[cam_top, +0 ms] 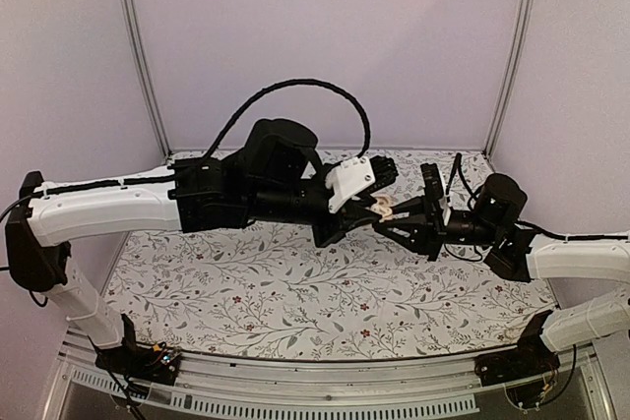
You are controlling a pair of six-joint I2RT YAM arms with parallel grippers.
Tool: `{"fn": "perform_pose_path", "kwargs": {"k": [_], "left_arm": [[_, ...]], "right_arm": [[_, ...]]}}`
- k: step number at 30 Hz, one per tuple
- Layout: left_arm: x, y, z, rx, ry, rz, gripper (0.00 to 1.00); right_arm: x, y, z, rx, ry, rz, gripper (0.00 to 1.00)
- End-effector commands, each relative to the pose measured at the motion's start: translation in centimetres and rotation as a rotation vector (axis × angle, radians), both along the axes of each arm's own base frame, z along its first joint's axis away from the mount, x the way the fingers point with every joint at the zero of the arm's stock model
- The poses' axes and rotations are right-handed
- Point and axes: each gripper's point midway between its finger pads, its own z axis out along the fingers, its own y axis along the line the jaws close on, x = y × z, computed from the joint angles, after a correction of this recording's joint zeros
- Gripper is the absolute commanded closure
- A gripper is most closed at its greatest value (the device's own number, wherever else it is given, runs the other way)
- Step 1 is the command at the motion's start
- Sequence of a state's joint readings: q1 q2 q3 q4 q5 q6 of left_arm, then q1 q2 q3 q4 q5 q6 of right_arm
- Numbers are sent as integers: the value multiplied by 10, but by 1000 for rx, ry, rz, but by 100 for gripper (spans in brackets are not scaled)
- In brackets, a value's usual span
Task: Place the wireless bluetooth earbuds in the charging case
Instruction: Insert the right earbud into the right side groove of the charging case.
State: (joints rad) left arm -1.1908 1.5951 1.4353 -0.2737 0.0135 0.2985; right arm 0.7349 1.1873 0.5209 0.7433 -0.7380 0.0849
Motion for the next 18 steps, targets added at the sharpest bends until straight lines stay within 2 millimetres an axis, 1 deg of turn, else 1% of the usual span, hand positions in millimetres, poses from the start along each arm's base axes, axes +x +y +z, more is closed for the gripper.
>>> {"fn": "perform_pose_path", "kwargs": {"k": [1, 5, 11, 18], "left_arm": [[4, -2, 3, 3, -1, 8, 75], [4, -1, 5, -2, -2, 9, 79], [4, 0, 7, -4, 0, 10, 77], [3, 2, 8, 0, 3, 15, 83]], "right_arm": [[2, 4, 9, 10, -23, -4, 100], [3, 4, 7, 6, -20, -8, 100], [4, 5, 5, 2, -17, -6, 100], [5, 5, 2, -7, -18, -12, 100]]}}
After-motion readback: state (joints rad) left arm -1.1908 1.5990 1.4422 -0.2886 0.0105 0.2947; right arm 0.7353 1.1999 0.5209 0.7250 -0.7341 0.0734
